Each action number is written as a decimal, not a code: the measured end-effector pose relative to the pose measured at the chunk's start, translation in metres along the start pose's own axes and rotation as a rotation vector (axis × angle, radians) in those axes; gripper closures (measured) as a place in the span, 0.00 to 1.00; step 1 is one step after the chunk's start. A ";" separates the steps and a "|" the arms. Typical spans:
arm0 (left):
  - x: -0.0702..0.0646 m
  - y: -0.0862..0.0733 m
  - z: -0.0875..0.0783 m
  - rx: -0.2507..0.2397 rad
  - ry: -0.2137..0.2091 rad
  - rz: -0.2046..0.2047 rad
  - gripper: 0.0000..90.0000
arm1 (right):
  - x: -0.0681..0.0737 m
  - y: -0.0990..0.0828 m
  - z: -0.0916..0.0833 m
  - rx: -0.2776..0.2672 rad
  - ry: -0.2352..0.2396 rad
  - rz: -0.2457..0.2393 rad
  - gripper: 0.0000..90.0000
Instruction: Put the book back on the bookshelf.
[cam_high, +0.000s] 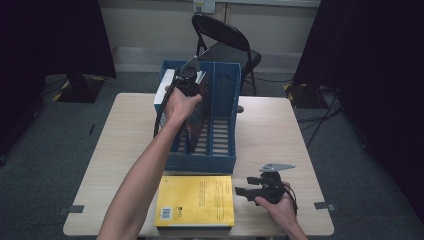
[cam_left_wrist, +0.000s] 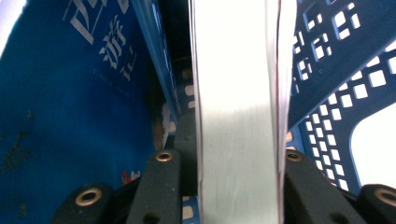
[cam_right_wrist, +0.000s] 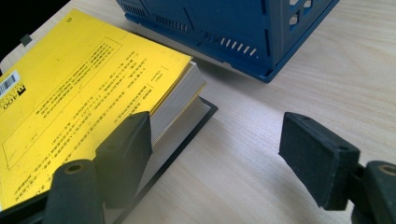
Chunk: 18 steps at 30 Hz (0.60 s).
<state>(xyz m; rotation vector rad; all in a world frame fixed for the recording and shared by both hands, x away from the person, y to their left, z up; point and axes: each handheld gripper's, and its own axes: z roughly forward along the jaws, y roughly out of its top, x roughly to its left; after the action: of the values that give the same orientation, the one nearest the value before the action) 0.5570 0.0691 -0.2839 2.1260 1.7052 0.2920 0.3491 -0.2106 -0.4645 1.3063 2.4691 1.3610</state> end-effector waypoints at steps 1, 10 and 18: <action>0.001 -0.002 0.000 -0.005 -0.007 0.003 0.78 | 0.000 0.000 0.000 -0.001 0.000 -0.001 0.27; 0.014 -0.019 -0.005 -0.080 -0.073 0.026 0.70 | 0.000 0.001 0.001 0.003 -0.003 0.000 0.27; 0.014 -0.031 -0.004 -0.112 -0.086 0.065 0.67 | 0.001 0.001 0.003 0.003 -0.003 0.000 0.27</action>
<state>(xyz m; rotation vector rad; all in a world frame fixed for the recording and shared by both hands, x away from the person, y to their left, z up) 0.5316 0.0890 -0.2950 2.0842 1.5380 0.3026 0.3504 -0.2075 -0.4650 1.3085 2.4695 1.3547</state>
